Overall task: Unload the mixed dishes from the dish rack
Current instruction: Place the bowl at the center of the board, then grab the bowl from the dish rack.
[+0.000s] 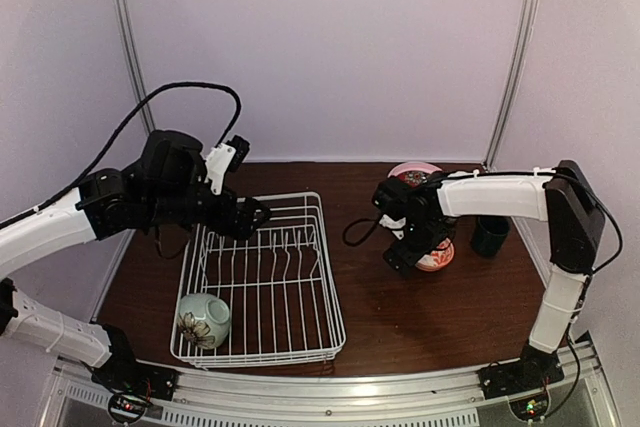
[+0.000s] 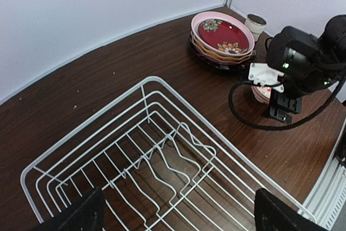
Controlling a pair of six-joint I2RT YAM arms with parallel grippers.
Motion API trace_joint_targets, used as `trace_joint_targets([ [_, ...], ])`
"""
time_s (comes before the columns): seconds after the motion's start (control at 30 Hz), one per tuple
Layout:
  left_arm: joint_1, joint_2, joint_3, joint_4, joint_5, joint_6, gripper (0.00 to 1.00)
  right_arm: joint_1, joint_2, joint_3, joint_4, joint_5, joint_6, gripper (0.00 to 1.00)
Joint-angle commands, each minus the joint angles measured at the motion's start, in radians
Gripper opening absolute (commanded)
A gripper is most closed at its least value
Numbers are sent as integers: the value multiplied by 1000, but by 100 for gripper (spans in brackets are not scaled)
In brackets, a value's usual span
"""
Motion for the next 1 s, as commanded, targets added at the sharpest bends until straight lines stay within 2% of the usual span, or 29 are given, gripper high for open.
trace_joint_targets([
  [0.0,8,-14,0,-177,12,-109,97,-5,-69,50,1,-9,14,100],
  [0.13,8,-62,-23,-249,53,-162,97,-5,-99,75,-1,-10,16,100],
  [0.3,8,-113,-57,-364,129,-130,97,-5,-138,95,3,-19,14,100],
  [0.47,4,-118,-86,-488,134,-91,97,-6,-176,102,21,-43,17,100],
  [0.83,-229,-15,-86,-620,-86,-91,97,-26,-238,58,81,-122,24,100],
  [0.97,-250,45,-57,-643,-107,-66,97,-34,-250,49,91,-144,22,100],
])
